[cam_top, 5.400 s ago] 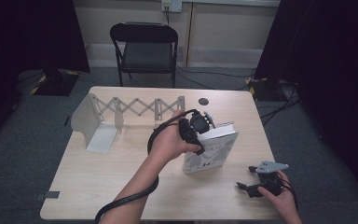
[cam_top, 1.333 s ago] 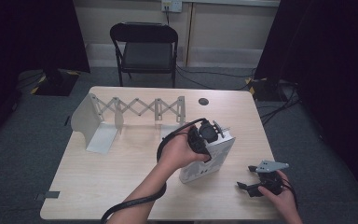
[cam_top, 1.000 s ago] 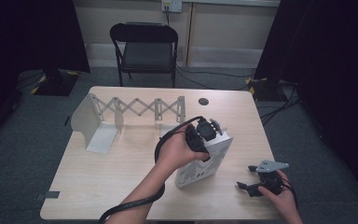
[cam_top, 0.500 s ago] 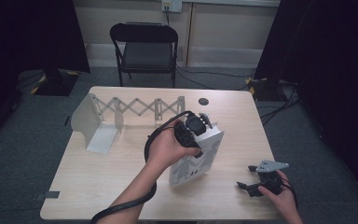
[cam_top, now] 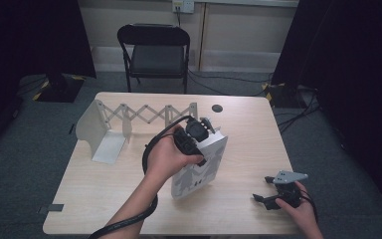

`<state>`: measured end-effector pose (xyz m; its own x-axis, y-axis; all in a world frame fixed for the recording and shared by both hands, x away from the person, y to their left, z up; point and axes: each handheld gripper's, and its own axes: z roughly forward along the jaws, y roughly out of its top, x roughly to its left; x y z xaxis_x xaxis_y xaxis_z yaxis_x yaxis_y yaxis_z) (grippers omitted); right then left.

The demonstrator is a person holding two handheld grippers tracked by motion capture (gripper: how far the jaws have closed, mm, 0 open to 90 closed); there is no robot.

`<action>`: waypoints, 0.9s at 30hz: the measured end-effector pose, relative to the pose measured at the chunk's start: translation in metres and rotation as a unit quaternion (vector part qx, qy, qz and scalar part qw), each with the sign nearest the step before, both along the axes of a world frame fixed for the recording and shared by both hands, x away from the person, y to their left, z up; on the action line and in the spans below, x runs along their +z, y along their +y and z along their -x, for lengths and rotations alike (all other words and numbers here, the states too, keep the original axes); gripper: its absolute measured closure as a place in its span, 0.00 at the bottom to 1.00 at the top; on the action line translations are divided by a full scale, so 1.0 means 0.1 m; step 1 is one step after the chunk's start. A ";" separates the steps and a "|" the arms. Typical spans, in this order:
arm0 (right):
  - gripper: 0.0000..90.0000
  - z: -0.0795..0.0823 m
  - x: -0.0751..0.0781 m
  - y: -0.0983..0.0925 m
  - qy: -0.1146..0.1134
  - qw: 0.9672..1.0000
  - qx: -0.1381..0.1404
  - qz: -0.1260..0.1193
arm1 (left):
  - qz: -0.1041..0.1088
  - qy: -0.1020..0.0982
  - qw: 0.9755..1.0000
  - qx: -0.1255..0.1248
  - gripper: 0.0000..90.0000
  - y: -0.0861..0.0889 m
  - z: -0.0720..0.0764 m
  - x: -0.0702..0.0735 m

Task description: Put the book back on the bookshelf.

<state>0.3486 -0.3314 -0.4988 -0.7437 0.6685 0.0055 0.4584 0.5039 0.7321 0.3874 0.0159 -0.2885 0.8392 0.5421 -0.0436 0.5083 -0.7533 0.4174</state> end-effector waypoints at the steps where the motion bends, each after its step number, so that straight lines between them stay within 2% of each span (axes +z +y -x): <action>1: 0.14 0.00 0.00 0.00 0.000 1.000 0.000 0.000 | 0.001 0.002 1.000 0.004 0.57 0.01 0.00 0.00; 11: 0.14 0.00 0.00 0.00 0.000 1.000 0.000 0.000 | 0.001 0.001 1.000 0.015 0.57 0.15 0.01 0.00; 20: 0.14 0.00 0.00 0.00 0.000 1.000 0.000 0.000 | 0.005 0.000 1.000 0.022 0.57 0.24 0.02 -0.14; 27: 0.14 0.00 0.00 0.00 0.000 1.000 0.000 0.000 | 0.004 -0.005 1.000 0.014 0.57 0.26 0.06 -0.25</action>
<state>0.3484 -0.3315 -0.4988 -0.7431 0.6691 0.0055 0.4591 0.5039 0.7316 0.3818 0.0414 -0.3133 0.8243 0.5647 -0.0397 0.5245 -0.7356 0.4287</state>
